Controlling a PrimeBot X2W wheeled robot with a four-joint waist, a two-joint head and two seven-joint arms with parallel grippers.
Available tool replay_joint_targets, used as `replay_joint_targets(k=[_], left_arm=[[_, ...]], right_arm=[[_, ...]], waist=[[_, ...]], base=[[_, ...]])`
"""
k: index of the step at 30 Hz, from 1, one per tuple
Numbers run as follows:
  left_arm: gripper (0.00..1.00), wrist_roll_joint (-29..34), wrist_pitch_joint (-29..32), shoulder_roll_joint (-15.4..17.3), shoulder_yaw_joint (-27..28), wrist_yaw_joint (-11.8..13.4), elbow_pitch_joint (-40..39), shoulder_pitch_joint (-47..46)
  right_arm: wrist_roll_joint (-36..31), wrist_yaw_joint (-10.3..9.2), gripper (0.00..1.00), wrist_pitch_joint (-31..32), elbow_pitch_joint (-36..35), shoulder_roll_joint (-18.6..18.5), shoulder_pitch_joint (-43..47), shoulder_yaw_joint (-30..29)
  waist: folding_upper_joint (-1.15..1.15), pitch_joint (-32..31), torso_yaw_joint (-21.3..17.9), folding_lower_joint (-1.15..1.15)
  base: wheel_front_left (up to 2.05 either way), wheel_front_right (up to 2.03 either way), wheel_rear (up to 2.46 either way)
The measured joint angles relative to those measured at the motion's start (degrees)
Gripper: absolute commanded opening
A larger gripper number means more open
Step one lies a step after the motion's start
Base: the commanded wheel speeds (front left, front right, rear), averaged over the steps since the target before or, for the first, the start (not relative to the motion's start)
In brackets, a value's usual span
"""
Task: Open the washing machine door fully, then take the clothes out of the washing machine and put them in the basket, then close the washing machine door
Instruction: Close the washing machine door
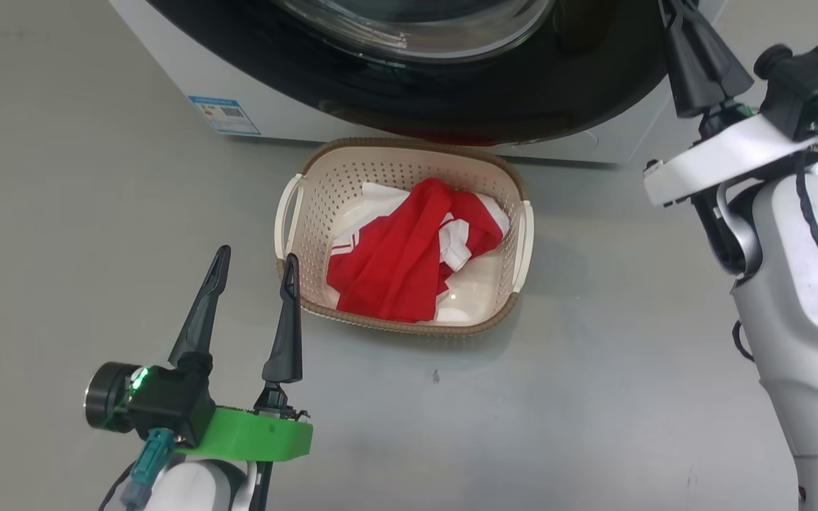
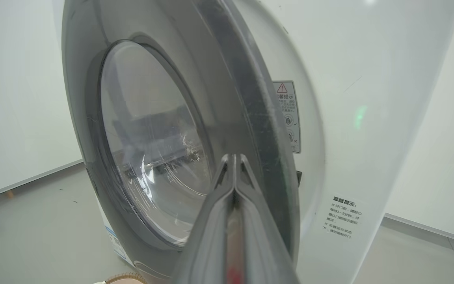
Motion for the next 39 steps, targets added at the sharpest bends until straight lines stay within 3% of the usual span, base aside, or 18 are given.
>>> replay_joint_targets(k=[21,39], left_arm=[[1.0,-1.6,0.0,-0.2,-2.1,0.0,-1.5,-3.7],[1.0,-2.4,0.0,-0.2,-2.4,0.0,-1.4,-4.7]], right_arm=[[1.6,0.04,0.0,-0.2,6.3,-2.9,-12.4,-0.2],[2.6,0.53,0.0,-1.9,12.7,-5.3,-18.1,-0.4]], waist=[[0.0,5.6,1.7,0.0],[0.0,6.3,2.5,0.0]], base=[[0.0,0.0,0.0],[0.0,0.0,0.0]])
